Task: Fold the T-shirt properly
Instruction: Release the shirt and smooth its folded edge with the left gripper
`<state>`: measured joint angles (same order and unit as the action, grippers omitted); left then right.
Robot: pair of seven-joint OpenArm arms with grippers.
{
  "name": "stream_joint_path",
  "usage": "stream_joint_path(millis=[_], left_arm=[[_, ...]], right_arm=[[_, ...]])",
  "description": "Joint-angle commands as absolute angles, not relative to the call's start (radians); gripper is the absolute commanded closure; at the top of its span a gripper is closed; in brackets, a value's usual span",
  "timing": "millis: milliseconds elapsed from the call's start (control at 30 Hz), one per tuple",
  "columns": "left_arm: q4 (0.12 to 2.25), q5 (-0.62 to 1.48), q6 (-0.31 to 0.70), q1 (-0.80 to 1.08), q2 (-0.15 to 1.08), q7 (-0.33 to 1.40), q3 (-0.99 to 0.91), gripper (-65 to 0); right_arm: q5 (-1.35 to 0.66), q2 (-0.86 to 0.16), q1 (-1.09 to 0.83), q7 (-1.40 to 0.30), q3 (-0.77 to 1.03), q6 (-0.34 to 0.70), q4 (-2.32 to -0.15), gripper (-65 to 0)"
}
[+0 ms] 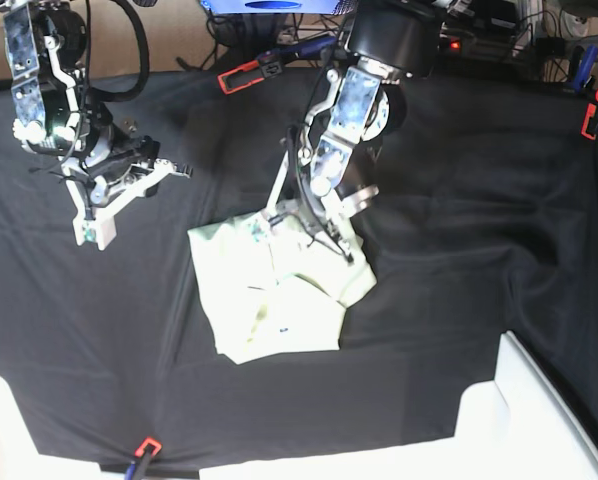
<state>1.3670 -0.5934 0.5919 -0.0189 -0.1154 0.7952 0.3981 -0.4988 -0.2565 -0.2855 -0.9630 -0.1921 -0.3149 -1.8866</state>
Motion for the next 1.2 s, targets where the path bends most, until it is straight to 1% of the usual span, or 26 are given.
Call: stream_joint_path(millis=[0, 100, 200, 267, 333, 467, 633, 700, 800, 933, 1067, 1167], left_arm=[[1.383, -0.595, 0.585, -0.036, -0.122, 0.791, 0.398, 0.0], [1.403, -0.595, 0.585, -0.042, -0.108, 0.791, 0.395, 0.0], [1.488, -0.593, 0.585, -0.044, -0.093, 0.791, 0.392, 0.0], [1.531, -0.593, 0.585, -0.058, -0.085, 0.791, 0.367, 0.0], [1.527, -0.593, 0.585, -0.085, -0.085, 0.791, 0.337, 0.0], [1.426, -0.591, 0.585, -0.143, -0.085, 0.791, 0.305, 0.0], [1.222, -0.588, 0.585, -0.228, -0.084, 0.782, 0.306, 0.0], [1.156, -0.588, 0.584, -0.262, -0.084, 0.742, 0.305, 0.0], [1.112, -0.59, 0.57, -0.292, -0.084, 0.68, 0.303, 0.0], [1.144, -0.587, 0.487, -0.325, -0.084, 0.674, 0.303, 0.0], [1.225, -0.587, 0.487, -0.334, -0.079, 0.68, 0.3, 0.0], [1.336, -0.587, 0.49, -0.295, -0.074, 0.723, 0.216, 0.0]], right_arm=[[-0.504, -0.263, -0.278, -0.951, -0.188, -0.314, -1.9, -6.5], [-0.504, -0.263, -0.278, -0.951, -0.188, -0.314, -1.9, -6.5], [-0.504, -0.263, -0.278, -0.951, -0.188, -0.314, -1.9, -6.5], [-0.504, -0.263, -0.278, -0.951, -0.188, -0.314, -1.9, -6.5], [-0.504, -0.262, -0.278, -0.951, -0.188, -0.314, -1.9, -6.5], [-0.504, -0.26, -0.28, -0.951, -0.188, -0.314, -1.9, -6.5], [-0.504, -0.257, -0.28, -0.951, -0.188, -0.314, -1.9, -6.5], [-0.504, -0.257, -0.28, -0.952, -0.188, -0.314, -1.9, -6.5], [-0.504, -0.257, -0.28, -0.952, -0.196, -0.314, -1.9, -6.5], [-0.509, -0.257, -0.282, -0.955, -0.197, -0.312, -1.9, -6.5], [-0.51, -0.257, -0.282, -0.957, -0.199, -0.311, -1.903, -6.7], [-0.51, -0.262, -0.28, -0.957, -0.2, -0.308, -1.906, -6.7]])
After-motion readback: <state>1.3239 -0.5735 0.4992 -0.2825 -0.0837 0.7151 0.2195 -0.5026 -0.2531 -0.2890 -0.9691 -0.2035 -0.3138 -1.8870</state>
